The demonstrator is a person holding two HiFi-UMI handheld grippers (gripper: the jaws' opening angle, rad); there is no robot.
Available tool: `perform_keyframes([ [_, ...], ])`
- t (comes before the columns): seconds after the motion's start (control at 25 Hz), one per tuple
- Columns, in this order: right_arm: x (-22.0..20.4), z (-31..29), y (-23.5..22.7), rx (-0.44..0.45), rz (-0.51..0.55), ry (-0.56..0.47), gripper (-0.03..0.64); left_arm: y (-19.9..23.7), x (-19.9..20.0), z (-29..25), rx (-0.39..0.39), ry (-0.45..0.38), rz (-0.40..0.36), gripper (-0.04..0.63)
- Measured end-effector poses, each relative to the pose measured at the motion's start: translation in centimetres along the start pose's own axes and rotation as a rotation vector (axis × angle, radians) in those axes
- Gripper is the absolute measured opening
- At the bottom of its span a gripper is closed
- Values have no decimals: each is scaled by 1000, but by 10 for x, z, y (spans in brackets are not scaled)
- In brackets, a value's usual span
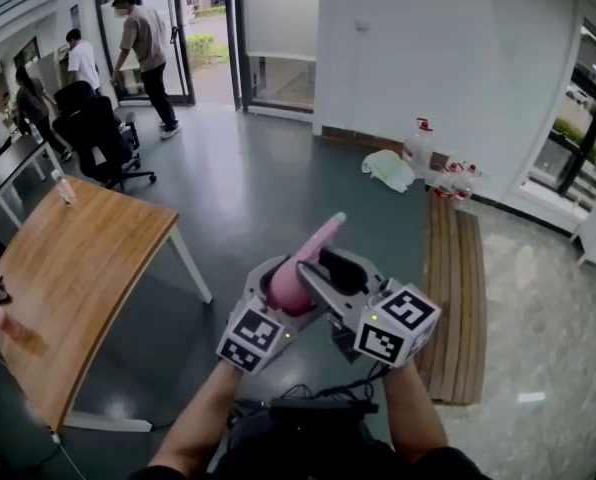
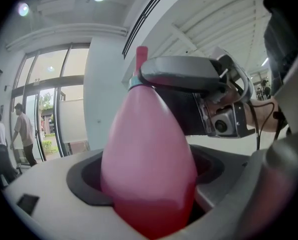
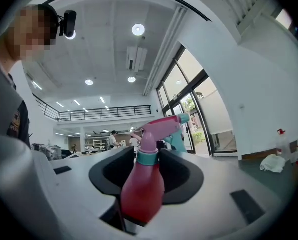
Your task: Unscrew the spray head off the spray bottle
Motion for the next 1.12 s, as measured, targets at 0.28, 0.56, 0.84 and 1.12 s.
perform_keyframes([
  [0.28,2,9,4,35,10,-14,133,-8,3,5,-8,-1,-32,445],
  [0.56,6,19,12,93,46,-39,132,-22,10,10,-87,-20,-48,442],
  [0.84,5,25,18,169,65,-33,131,-32,10,16,-189,-20,-54,440],
  [1.12,4,32,25,276,77,-18,132,-45,10,23,-343,-32,-28,442],
])
Point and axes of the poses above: the fingertips, and each gripper's own axes: z backward along the fingers, y to its left, x out of its top, the point moved 3 cm from there along z, backward along the fingers, and after that the axes turned 12 degrees about -x, right-handed, at the moved point
